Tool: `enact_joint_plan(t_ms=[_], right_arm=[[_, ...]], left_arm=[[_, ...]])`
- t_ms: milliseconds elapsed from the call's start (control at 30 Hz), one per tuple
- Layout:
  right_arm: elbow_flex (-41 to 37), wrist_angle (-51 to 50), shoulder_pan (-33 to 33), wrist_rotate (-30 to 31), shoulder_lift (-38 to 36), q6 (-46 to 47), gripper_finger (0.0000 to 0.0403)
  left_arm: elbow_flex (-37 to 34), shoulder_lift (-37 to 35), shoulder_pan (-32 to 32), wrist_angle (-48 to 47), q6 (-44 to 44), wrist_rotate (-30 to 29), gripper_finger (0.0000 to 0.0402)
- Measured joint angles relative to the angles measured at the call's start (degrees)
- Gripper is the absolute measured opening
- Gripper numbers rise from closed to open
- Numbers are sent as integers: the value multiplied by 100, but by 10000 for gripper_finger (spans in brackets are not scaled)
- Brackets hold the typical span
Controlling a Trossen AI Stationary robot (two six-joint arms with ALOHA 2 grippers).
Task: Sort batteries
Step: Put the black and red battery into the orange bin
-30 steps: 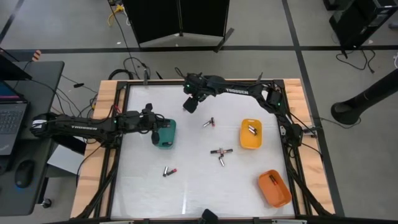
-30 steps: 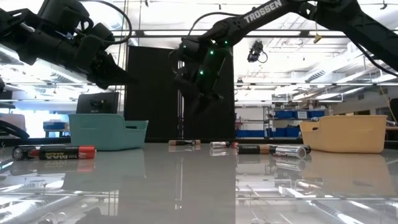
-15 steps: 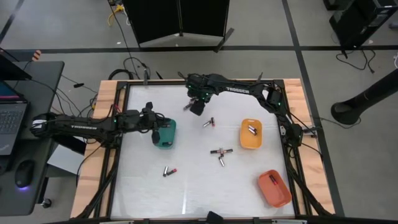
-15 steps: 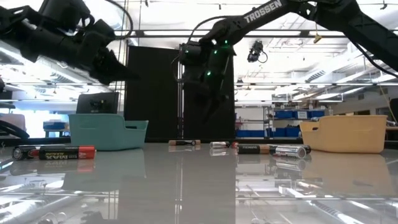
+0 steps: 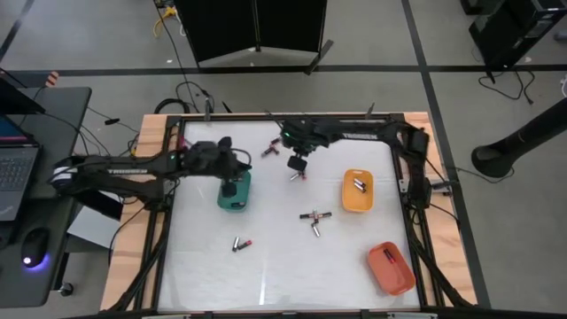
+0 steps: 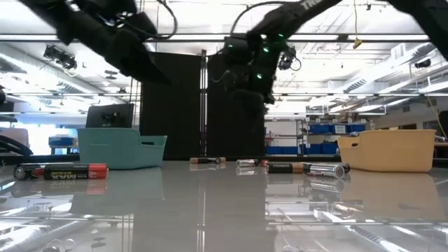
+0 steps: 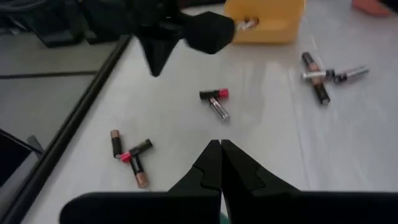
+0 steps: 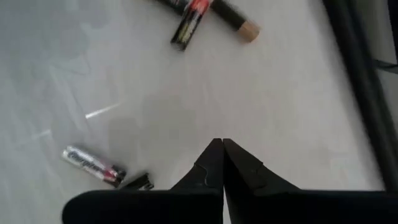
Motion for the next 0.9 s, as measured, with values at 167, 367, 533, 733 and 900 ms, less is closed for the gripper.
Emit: enact_joint_plan(t_ms=[167, 367, 533, 733, 900], right_arm=[[-1595, 1464, 238, -192, -1142, 345, 7], [-3260, 2875, 544, -155, -2385, 832, 8], [-4065, 3248, 845, 226, -3051, 1089, 8], [-4581, 3541, 1120, 616, -3495, 1204, 8], [-4707, 3618, 1202, 639, -3589, 1202, 9]], left_arm=[[873, 845, 351, -740, 473, 284, 4], [2063, 2124, 755, -1812, 1084, 581, 4], [3205, 3226, 986, -2820, 1706, 594, 4], [4444, 4277, 1053, -3756, 3555, 599, 4], [5030, 4879, 1068, -3890, 4630, 593, 6]])
